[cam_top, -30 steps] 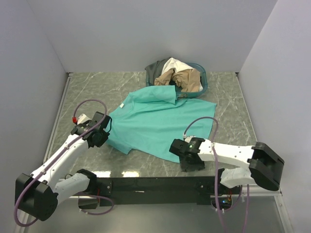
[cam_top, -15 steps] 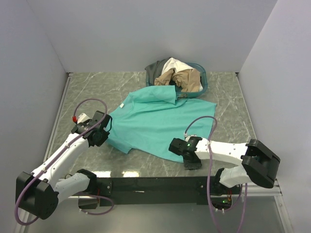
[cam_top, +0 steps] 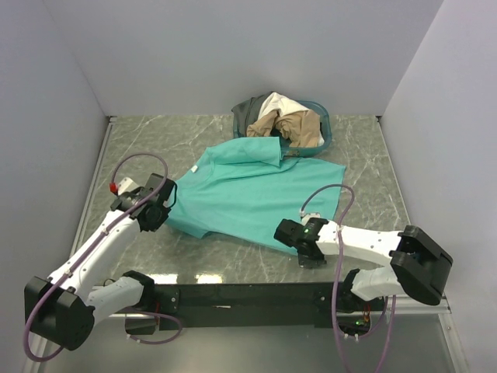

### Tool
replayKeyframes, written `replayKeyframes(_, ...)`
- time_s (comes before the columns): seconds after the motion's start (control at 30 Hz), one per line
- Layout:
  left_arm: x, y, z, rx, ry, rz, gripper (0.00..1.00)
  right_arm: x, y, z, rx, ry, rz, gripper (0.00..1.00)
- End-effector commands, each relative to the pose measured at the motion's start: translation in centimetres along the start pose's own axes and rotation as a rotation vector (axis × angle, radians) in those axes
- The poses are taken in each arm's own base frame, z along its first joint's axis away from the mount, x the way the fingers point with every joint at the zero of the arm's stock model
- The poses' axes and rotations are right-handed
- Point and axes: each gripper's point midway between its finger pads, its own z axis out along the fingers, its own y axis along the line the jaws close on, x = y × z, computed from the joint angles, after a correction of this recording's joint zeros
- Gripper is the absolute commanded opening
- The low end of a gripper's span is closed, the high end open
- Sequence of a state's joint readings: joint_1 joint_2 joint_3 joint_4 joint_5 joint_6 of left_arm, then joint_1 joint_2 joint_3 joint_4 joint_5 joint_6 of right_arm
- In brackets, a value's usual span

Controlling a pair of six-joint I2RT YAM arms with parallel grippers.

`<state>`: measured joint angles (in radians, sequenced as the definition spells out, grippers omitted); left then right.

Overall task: Fold and stack the t-shirts
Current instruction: Flatten the tshirt out

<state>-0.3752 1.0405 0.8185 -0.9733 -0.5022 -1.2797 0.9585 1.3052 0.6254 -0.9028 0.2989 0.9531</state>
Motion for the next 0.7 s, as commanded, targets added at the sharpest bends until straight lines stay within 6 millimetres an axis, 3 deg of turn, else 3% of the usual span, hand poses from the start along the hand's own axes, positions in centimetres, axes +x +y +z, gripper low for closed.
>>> replayKeyframes(0.0, -3.0, -1.6, -1.7, 0.03, -0.084, -0.048, 0.01, -3.0, -2.3, -1.4, 0.107, -0.135, 0.055, 0.0)
replayKeyframes(0.07, -4.3, -2.3, -2.5, 0.049, -0.117, -0.075, 0.01, -6.0, -3.9, -4.1, 0.17, -0.243, 0.116, 0.0)
replayKeyframes(0.27, -9.8, -8.5, -8.6, 0.295, -0.196, -0.162, 0.01, -14.3, -5.9, -11.8, 0.12, -0.522, 0.31, 0.0)
replayKeyframes(0.3, -11.7, -9.6, -10.9, 0.349, -0.233, -0.194, 0.01, -16.3, -6.6, -14.5, 0.109, -0.609, 0.351, 0.0)
replayKeyframes(0.37, -13.7, -10.5, -13.4, 0.413, -0.274, -0.225, 0.01, -18.3, -8.1, -17.5, 0.086, -0.702, 0.414, 0.0)
replayKeyframes(0.4, -15.5, -11.5, -15.9, 0.485, -0.308, -0.247, 0.01, -19.6, -8.9, -20.0, 0.07, -0.757, 0.414, 0.0)
replayKeyframes(0.47, -17.4, -12.1, -18.9, 0.569, -0.344, -0.277, 0.01, -21.6, -10.5, -24.7, 0.016, -0.868, 0.435, 0.0)
replayKeyframes(0.53, -19.8, -12.4, -23.2, 0.682, -0.391, -0.313, 0.01, -22.2, -11.4, -28.2, -0.064, -0.943, 0.449, 0.0)
replayKeyframes(0.57, -20.4, -12.5, -24.6, 0.722, -0.404, -0.32, 0.01, -23.0, -12.0, -31.3, -0.114, -1.02, 0.434, 0.0)
replayKeyframes(0.6, -21.9, -12.2, -27.4, 0.796, -0.444, -0.339, 0.01, -22.9, -12.9, -33.2, -0.159, -1.069, 0.442, 0.0)
replayKeyframes(0.67, -23.1, -11.8, -30.5, 0.881, -0.475, -0.346, 0.01, -23.1, -14.2, -37.5, -0.248, -1.171, 0.425, 0.0)
